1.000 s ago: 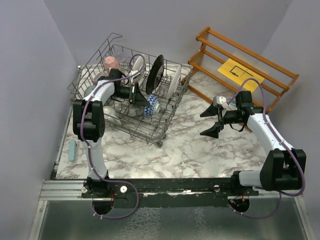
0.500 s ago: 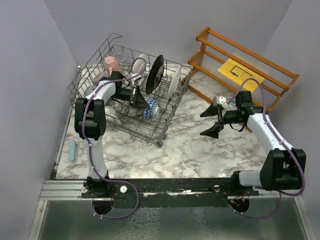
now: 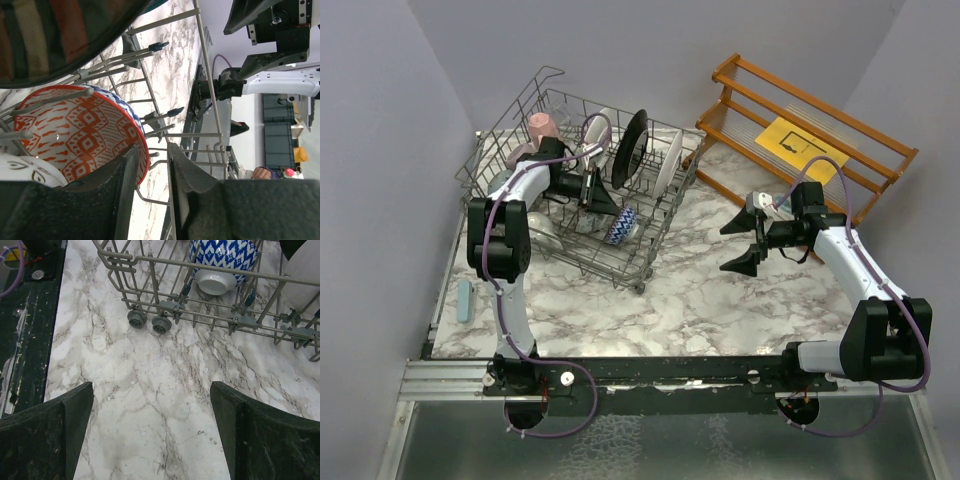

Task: Load the mixed dishes into the dish rack
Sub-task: Insert the bowl into the dish rack, then reset both arms

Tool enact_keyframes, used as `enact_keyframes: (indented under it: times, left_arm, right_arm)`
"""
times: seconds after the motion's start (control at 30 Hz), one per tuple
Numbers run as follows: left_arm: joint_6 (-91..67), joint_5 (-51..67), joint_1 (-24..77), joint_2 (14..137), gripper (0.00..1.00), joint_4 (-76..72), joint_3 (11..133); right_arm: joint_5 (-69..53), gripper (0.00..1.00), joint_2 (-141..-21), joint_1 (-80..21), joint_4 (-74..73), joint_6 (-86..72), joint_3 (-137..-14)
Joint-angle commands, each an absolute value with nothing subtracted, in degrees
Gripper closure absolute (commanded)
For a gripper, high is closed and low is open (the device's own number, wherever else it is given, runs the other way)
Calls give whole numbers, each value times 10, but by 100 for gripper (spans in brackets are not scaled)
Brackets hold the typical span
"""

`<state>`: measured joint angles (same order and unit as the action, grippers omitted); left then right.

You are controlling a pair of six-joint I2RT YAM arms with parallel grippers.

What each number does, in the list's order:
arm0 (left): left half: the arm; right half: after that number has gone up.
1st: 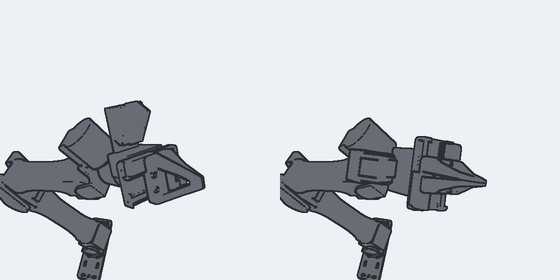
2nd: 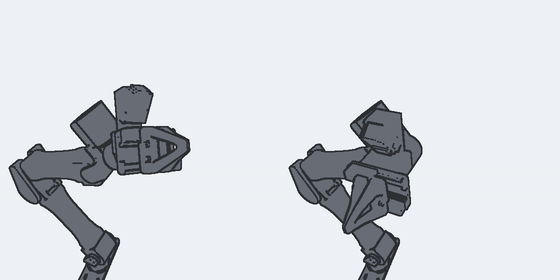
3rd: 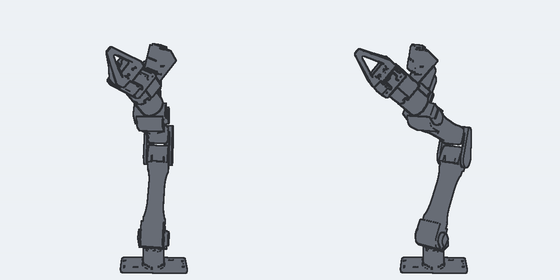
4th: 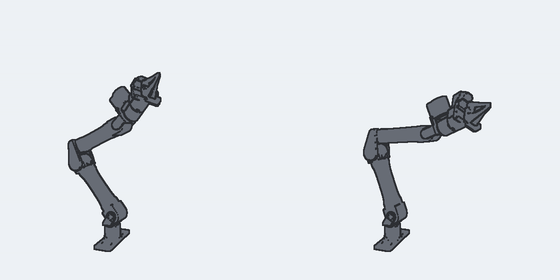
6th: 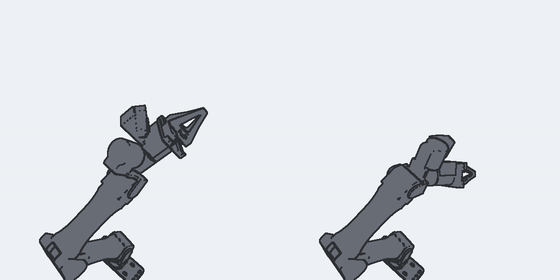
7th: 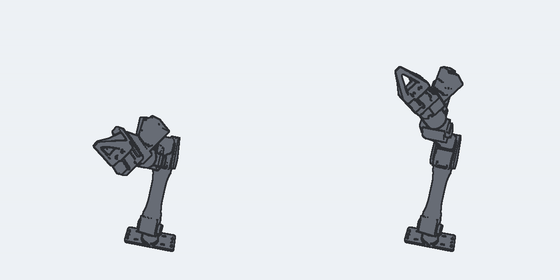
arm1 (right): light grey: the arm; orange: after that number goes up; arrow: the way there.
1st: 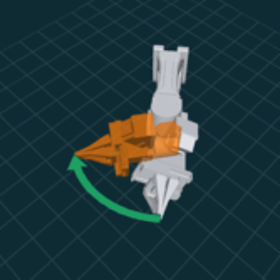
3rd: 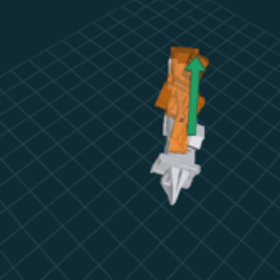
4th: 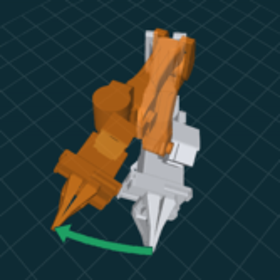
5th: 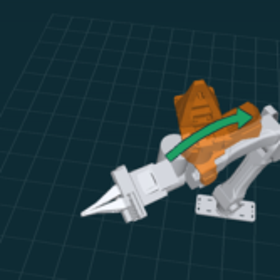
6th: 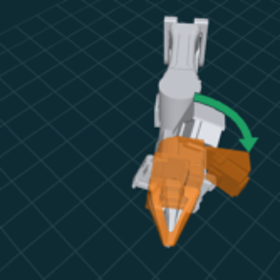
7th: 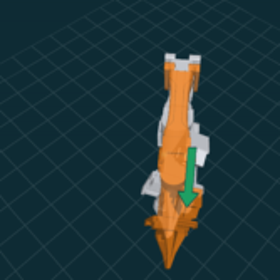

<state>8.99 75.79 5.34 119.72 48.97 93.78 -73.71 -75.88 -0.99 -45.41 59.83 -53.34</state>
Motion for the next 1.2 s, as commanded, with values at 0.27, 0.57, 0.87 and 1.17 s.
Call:
enact_keyframes:
  times: [0.27, 0.57, 0.87, 1.17]
  left_arm:
    - [-71, 638, 43, 1051, 59, 316, 866]
    - [-189, 484, 39, 837, 47, 131, 723]
    - [-320, 262, 37, 582, 1, -83, 546]
    - [-329, 177, 36, 546, 1, 37, 714]
  right_arm:
    - [-736, 0, -754, -5, -460, 609, -531]
    - [-731, 0, -743, -5, -442, 583, -530]
    - [-601, 0, -722, -5, -389, 446, -631]
    - [-460, 0, -742, -5, -376, 246, -902]
